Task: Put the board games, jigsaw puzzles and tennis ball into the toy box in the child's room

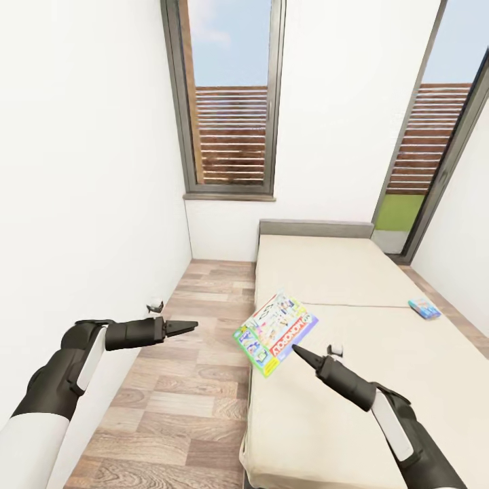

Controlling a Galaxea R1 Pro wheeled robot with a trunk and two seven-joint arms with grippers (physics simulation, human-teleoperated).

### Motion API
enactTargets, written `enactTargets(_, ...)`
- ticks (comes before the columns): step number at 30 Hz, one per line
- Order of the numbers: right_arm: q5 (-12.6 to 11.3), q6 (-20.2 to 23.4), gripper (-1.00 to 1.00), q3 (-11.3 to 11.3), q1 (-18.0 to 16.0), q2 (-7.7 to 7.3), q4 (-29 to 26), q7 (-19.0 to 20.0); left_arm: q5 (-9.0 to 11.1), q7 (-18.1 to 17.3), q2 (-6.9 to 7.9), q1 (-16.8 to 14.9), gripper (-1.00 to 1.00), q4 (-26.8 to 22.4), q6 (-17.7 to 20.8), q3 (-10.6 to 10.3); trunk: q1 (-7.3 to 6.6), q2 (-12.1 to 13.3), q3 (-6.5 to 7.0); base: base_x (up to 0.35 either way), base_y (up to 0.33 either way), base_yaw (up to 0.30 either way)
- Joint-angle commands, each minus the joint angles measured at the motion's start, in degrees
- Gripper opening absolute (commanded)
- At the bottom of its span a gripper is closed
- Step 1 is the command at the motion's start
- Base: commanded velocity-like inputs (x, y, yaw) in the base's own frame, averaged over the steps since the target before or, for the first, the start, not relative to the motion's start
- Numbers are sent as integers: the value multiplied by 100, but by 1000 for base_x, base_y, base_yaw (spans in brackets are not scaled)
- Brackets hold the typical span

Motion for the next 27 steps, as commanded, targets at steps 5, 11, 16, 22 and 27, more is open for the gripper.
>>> enactTargets(5, -32, 27, -100, -13, 11, -130, 14, 216, 15, -17, -4, -4, 100, 0, 43, 3, -110, 198, 84, 0, 0, 0)
enactTargets(11, -31, 21, -100, -37, 12, -146, 54, 218, 20, -19, -6, -4, 100, 0, 50, 6, -242, 439, 191, 0, 0, 0)
enactTargets(16, -42, 23, -100, -44, 13, -149, 60, 203, 16, -19, -18, -4, 100, 0, 51, -15, -352, 639, 281, 0, 0, -82)
enactTargets(22, -50, 27, -100, -202, 13, -150, 61, 213, 15, -19, -15, -4, 100, 0, 51, -26, -483, 880, 389, 0, 0, -239)
enactTargets(27, -34, 48, -100, -426, 18, -153, 63, 230, 8, -19, -26, -10, 100, 0, 51, -29, -593, 1080, 479, 0, 0, -272)
